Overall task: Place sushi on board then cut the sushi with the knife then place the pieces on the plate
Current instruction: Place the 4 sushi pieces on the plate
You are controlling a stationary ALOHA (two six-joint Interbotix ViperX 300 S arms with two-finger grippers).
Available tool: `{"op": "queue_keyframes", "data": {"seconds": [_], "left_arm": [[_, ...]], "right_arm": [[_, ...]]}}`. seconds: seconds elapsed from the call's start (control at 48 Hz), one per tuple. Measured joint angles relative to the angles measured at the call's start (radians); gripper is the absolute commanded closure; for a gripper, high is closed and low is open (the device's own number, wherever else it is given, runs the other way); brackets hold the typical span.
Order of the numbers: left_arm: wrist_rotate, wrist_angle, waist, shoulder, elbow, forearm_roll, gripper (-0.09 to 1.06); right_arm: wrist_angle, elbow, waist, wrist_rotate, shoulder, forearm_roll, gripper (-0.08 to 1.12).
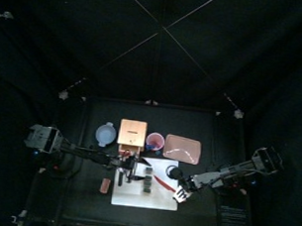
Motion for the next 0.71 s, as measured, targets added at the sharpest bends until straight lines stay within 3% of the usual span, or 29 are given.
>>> {"op": "queue_keyframes", "data": {"seconds": [0.146,0.292,0.583,0.708], "left_arm": [[0.000,-0.002,0.003,-0.006,0.015,0.005,0.00],[0.002,-0.003,0.009,-0.023,0.028,0.009,0.00],[0.017,-0.003,0.020,-0.026,0.055,0.023,0.00],[0.015,-0.005,0.021,-0.028,0.057,0.023,0.00]], "right_arm": [[-0.034,0.054,0.002,0.245,0.002,0.005,0.67],[-0.114,0.080,0.018,0.414,0.012,0.008,0.56],[-0.249,0.081,0.057,0.472,0.117,0.015,0.18],[-0.229,0.055,0.055,0.462,0.129,-0.017,0.10]]}}
